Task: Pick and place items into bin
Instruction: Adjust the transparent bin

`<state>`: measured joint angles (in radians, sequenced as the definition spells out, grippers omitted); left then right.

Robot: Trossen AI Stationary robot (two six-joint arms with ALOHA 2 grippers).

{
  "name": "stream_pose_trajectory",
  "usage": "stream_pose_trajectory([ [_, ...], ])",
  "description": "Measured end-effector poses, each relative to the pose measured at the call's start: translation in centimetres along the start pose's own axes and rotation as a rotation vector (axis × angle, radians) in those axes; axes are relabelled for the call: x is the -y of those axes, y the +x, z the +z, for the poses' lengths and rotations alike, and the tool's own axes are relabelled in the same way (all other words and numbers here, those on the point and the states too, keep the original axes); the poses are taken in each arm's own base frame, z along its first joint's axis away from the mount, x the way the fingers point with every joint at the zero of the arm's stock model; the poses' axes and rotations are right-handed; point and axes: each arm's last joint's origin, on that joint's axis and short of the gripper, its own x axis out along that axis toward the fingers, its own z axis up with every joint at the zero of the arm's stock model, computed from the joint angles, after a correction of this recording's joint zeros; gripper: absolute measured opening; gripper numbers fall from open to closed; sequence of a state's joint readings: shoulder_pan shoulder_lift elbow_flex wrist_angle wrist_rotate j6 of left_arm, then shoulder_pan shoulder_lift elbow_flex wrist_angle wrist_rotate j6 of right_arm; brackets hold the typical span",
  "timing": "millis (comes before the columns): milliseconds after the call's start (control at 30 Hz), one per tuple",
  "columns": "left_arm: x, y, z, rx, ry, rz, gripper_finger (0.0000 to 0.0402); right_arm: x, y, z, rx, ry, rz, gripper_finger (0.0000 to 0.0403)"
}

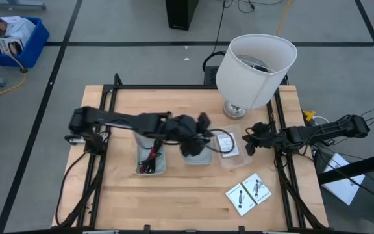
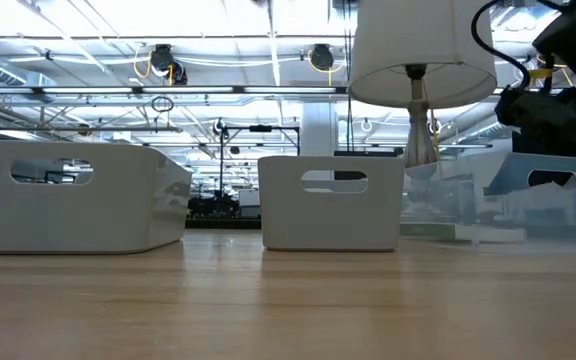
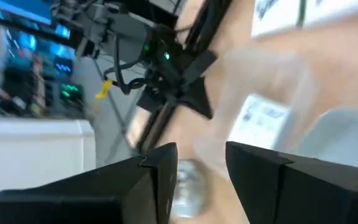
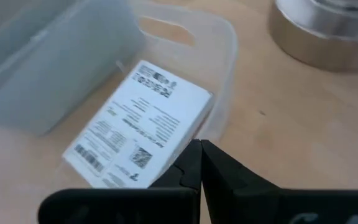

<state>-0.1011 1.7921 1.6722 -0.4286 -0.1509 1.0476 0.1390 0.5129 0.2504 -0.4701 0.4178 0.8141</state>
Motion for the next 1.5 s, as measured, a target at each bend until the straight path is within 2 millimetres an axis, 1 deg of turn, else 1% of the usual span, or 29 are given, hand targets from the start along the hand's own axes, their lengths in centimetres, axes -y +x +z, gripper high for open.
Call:
stream_pose_trajectory([
  [67,0.1,-2.6,0.9,0.018,-0.106,-0.034,0.0129,-0.2,0.0,0.2,0.017,-0.026,0.023,0.0000],
  [167,1.0,-5.9,2.0,0.035,-0.205,-0.148,0.0078,-0.4,-0.1,0.3,0.019,-0.057,0.061,0.0000],
  [233,2.0,-7.5,2.4,0.036,-0.250,-0.216,0.0030,-0.5,-0.1,0.4,0.015,-0.068,0.078,0.0000],
  [267,2.8,-8.0,2.5,0.036,-0.266,-0.237,0.0016,-0.5,-0.1,0.4,0.015,-0.068,0.086,0.0000],
  [300,3.7,-8.5,2.5,0.035,-0.279,-0.256,0.0011,-0.5,-0.2,0.4,0.017,-0.067,0.090,0.0000],
  [400,7.1,-8.9,2.1,0.066,-0.313,-0.266,0.0005,-0.7,-0.3,0.6,0.036,-0.085,0.105,0.0000],
  [467,9.6,-8.9,1.4,0.098,-0.350,-0.244,0.0004,-1.0,-0.8,1.3,0.055,-0.112,0.118,0.0000],
  [600,14.8,-8.7,-0.4,0.183,-0.434,-0.137,0.0003,-2.1,-2.8,3.6,0.120,-0.171,0.132,0.0000],
  [733,19.0,-8.9,-2.2,0.250,-0.511,-0.026,0.0002,-3.2,-4.9,5.5,0.107,-0.246,0.205,0.0000],
  [800,20.6,-9.2,-3.0,0.272,-0.544,0.029,0.0002,-3.6,-5.7,5.7,0.061,-0.282,0.256,0.0000],
  [867,21.9,-9.8,-3.6,0.291,-0.571,0.066,0.0002,-3.7,-6.2,5.6,-0.005,-0.296,0.268,0.0000],
  [933,23.1,-10.4,-4.0,0.324,-0.601,0.105,0.0002,-3.4,-6.6,5.0,-0.105,-0.283,0.234,0.0000],
  [1000,24.3,-10.8,-4.5,0.334,-0.609,0.134,0.0001,-2.6,-6.8,4.3,-0.203,-0.236,0.147,0.0000],
  [1100,25.5,-11.2,-5.2,0.337,-0.612,0.179,0.0002,-1.3,-7.1,3.3,-0.331,-0.159,-0.002,0.0000],
  [1167,25.7,-11.4,-5.2,0.344,-0.621,0.197,0.0001,-1.0,-7.0,2.8,-0.395,-0.107,-0.032,0.0000],
  [1233,25.8,-11.5,-5.2,0.351,-0.629,0.197,0.0001,-1.1,-6.7,2.3,-0.437,-0.088,-0.016,0.0000],
  [1367,25.6,-11.5,-5.1,0.361,-0.610,0.217,0.0004,-1.8,-5.9,1.9,-0.455,-0.081,0.007,0.0000],
  [1500,25.5,-11.6,-5.1,0.362,-0.606,0.222,0.0002,-2.6,-4.6,1.2,-0.480,-0.083,0.045,0.0000],
])
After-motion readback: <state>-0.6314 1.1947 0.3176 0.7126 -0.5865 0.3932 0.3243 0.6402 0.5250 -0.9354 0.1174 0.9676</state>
